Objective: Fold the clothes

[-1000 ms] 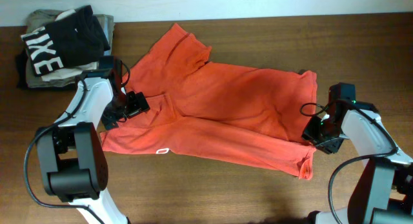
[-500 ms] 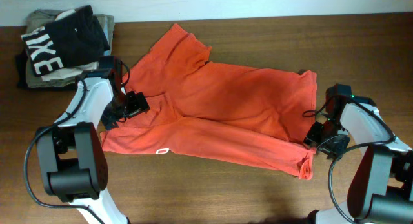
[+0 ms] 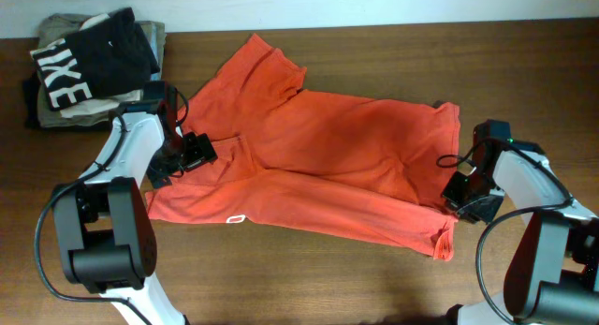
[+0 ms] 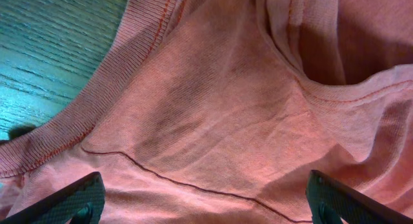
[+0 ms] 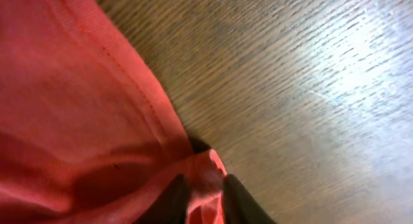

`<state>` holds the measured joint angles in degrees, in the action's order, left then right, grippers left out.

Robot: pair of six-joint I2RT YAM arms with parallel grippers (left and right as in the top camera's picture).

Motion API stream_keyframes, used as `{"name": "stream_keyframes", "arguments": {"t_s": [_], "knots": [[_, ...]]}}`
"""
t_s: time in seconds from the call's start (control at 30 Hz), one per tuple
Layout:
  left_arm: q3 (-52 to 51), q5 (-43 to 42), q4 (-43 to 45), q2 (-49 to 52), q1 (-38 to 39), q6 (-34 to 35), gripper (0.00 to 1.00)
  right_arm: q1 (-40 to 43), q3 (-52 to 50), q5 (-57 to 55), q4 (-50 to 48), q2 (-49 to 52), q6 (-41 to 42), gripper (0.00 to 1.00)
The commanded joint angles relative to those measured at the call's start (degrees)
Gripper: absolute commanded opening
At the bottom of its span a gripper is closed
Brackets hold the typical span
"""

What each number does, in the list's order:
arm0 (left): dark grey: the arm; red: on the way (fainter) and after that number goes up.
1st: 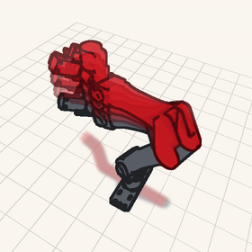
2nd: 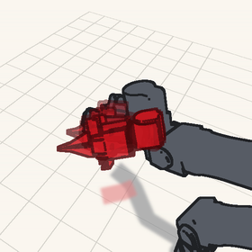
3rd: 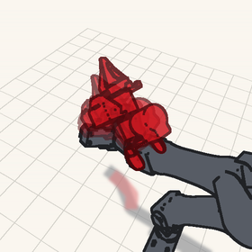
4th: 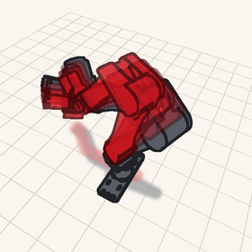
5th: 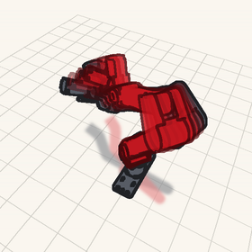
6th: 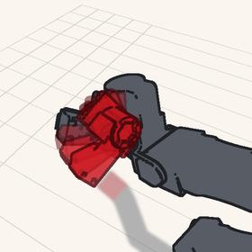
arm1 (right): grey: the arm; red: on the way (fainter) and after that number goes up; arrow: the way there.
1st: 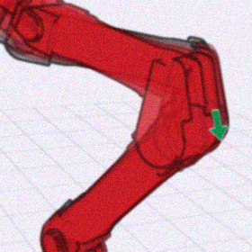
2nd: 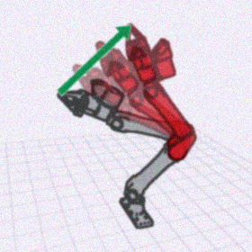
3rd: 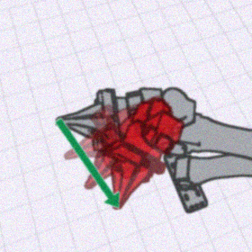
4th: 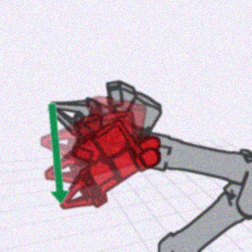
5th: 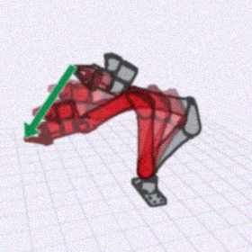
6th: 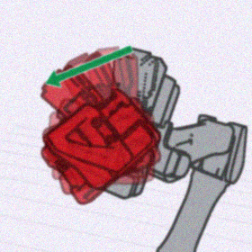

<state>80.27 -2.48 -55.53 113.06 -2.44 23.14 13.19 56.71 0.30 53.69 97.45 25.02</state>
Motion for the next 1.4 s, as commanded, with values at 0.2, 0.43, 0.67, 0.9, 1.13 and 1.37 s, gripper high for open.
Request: {"name": "stream_keyframes", "arguments": {"t_s": [0.2, 0.43, 0.67, 0.9, 1.13, 1.37], "knots": [[0.35, 0.85, -0.07, -0.02, -0.13, -0.98, 0.99, 0.04, 0.72, -1.53, 1.88, 0.22, 0.83, 0.94], [0.35, 0.83, 0.31, -0.02, -0.13, -0.98, 0.99, -0.15, -1.86, 5.11, -0.31, 0.33, 4.02, 0.61], [0.35, 0.83, 0.31, -0.02, -0.13, -0.98, 0.99, -0.15, -1.86, 4.15, -1.97, 0.33, 4.02, 0.21], [0.35, 0.83, 1.90, -0.02, -0.13, -0.94, 0.99, 6.58, 1.90, 0.37, -3.89, 0.33, 2.69, 0.04], [1.84, 8.59, 1.55, -0.24, -0.28, -0.94, 0.99, 6.82, 7.63, -11.26, -4.70, 0.33, 0.31, 0.33], [6.23, -5.33, -8.22, -6.49, 6.36, -7.61, 0.66, 4.48, 21.35, 8.55, 18.53, 0.42, -6.58, 0.93]]}}
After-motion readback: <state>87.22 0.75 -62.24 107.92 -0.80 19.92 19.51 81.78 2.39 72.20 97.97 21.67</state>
